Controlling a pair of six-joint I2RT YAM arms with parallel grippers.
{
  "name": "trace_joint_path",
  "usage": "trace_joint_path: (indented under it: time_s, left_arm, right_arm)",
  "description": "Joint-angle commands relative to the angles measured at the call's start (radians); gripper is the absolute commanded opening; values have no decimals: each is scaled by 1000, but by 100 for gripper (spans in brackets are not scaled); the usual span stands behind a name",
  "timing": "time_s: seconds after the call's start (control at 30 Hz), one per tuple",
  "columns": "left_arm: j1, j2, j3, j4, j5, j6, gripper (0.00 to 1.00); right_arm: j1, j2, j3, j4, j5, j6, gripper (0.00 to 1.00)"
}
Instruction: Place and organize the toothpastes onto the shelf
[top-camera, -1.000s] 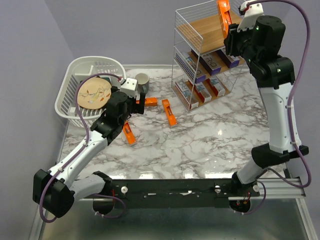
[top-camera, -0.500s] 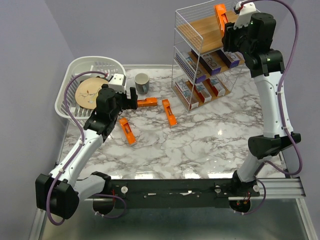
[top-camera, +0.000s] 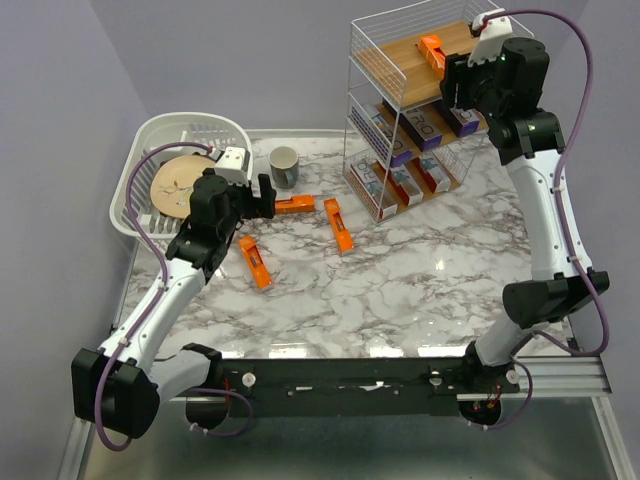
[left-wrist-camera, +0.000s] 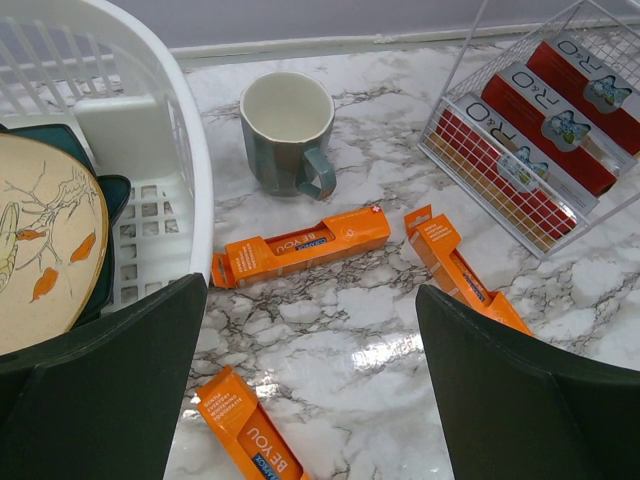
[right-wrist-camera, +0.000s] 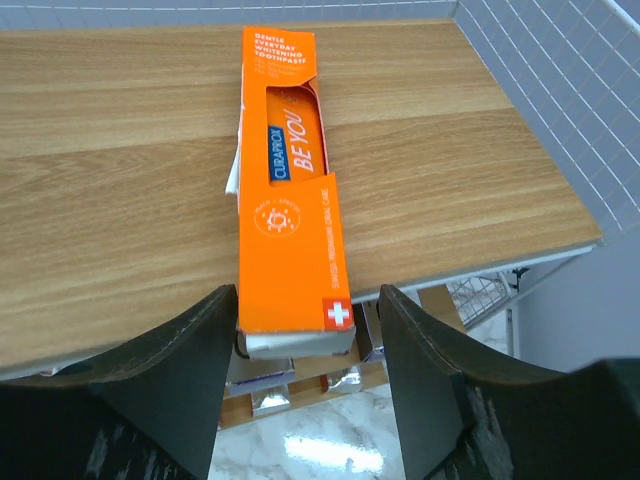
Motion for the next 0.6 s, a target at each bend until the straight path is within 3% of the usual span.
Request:
trace_joint_path:
  time_s: [0.0, 0.23, 0.57]
  left_arm:
    - [9, 6, 6, 25, 28, -18, 99]
    - [10, 13, 6, 23, 52, -21, 99]
    - [13, 29, 9, 19, 69, -24, 99]
  right_arm:
    - [-20, -98, -109, 72, -62, 23, 66]
    - [-63, -119, -130, 121, -118, 37, 55]
    - [-104, -70, -119, 147, -238, 62, 51]
